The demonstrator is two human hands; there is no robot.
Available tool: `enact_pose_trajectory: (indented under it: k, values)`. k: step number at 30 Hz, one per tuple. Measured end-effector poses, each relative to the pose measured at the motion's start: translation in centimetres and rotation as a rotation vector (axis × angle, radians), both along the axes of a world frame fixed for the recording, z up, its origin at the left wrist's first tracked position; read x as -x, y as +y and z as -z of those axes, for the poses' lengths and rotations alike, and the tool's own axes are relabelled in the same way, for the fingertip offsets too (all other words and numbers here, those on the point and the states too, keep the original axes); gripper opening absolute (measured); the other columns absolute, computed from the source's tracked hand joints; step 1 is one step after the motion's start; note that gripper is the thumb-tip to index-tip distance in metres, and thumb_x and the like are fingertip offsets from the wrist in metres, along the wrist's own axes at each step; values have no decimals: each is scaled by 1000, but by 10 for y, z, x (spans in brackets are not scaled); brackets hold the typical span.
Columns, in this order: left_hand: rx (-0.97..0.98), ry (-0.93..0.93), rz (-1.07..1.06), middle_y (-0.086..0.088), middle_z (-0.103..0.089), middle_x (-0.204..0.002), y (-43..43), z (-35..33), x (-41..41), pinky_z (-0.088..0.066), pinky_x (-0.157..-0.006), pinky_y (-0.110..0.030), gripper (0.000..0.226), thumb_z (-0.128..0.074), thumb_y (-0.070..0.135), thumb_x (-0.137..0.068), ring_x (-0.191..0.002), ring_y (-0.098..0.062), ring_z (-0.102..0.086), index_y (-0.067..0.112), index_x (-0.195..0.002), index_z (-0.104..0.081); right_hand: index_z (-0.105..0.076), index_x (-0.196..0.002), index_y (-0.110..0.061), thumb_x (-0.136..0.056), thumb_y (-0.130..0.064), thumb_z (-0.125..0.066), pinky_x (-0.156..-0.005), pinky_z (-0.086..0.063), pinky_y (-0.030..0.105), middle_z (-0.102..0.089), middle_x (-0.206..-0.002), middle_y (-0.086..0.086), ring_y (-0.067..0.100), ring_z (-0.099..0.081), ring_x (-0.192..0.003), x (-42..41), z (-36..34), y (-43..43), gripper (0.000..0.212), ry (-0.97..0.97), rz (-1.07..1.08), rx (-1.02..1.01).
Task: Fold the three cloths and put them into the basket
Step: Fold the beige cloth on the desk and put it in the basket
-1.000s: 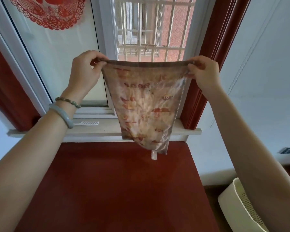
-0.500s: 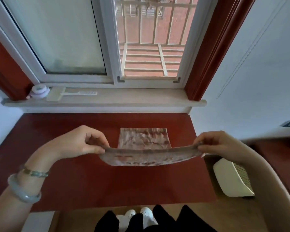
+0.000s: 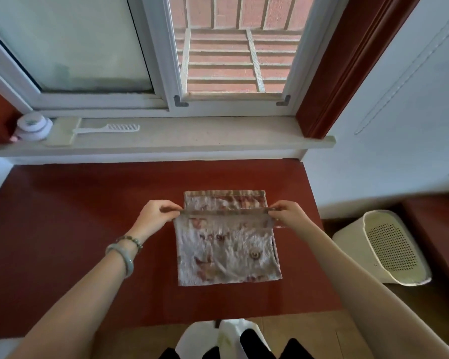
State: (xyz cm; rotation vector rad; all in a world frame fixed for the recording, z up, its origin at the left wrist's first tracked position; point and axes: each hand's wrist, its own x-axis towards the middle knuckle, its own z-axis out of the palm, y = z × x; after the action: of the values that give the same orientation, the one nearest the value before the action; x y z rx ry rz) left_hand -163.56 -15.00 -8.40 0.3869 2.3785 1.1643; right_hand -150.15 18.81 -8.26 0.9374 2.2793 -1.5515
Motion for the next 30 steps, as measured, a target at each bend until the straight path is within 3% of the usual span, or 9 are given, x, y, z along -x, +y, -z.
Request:
enact_pose_trajectory:
  k: [5, 9, 12, 17, 20, 25, 27, 30]
  values:
    - [-75, -12, -85, 8, -75, -77, 24, 19, 39, -58, -75, -33, 34, -73, 10, -79, -75, -12, -71, 43, -73, -74, -66, -96, -3, -85, -4, -62, -51, -54, 20, -64, -72, 3, 13, -62, -60, 33, 24, 19, 12, 55, 117, -30]
    - [-25, -11, -101, 11, -73, -79, 45, 32, 60, -51, -79, -26, 24, -73, 12, -78, -82, -9, -69, 36, -74, -73, -69, -90, -10, -83, -10, -65, -61, -55, 32, -66, -74, 2, 16, -60, -63, 57, 46, 30, 8, 56, 173, -134]
    - [73, 20, -157, 3, -74, -89, 57, 49, 63, -43, -80, -19, 10, -71, 12, -80, -87, -8, -64, 20, -86, -76, -69, -87, -18, -81, -18, -66, -67, -46, 27, -67, -79, -5, 13, -60, -72, 70, 63, 28, 6, 55, 175, -246]
    - [112, 120, -282, -5, -61, -103, 61, 59, 47, -44, -80, -23, 26, -68, 12, -84, -89, -15, -60, 7, -109, -66, -56, -113, -14, -85, -27, -64, -72, -40, 25, -60, -92, 1, 16, -55, -83, 68, 73, 20, 31, 73, 192, -290]
    - [113, 216, -108, -1, -53, -108, 47, 58, 19, -44, -79, -19, 32, -69, 10, -82, -92, -11, -55, 13, -113, -60, -56, -112, -18, -84, -28, -65, -71, -42, 25, -60, -92, 0, 15, -57, -83, 42, 66, 17, 32, 115, 114, -309]
    - [221, 187, 365, 13, -49, -105, 12, 64, -44, -44, -87, -22, 30, -70, 23, -83, -98, -6, -52, 19, -111, -61, -61, -107, -21, -84, -24, -65, -67, -42, 16, -52, -90, -11, 4, -53, -77, -30, 58, -3, 24, 91, -282, -389]
    - [260, 176, 457, 17, -47, -108, -1, 67, -65, -37, -94, -19, 32, -70, 32, -82, -106, -4, -46, 21, -111, -60, -62, -102, -16, -82, -25, -67, -72, -43, 20, -50, -90, -9, 8, -48, -78, -57, 61, -15, 23, 73, -417, -415]
    - [326, 184, 536, 20, -46, -111, -15, 70, -84, -36, -90, -16, 37, -68, 44, -78, -104, 1, -40, 27, -109, -57, -63, -104, -11, -75, -31, -74, -82, -46, 29, -54, -100, -1, 18, -48, -93, -88, 64, -25, 38, 99, -585, -457]
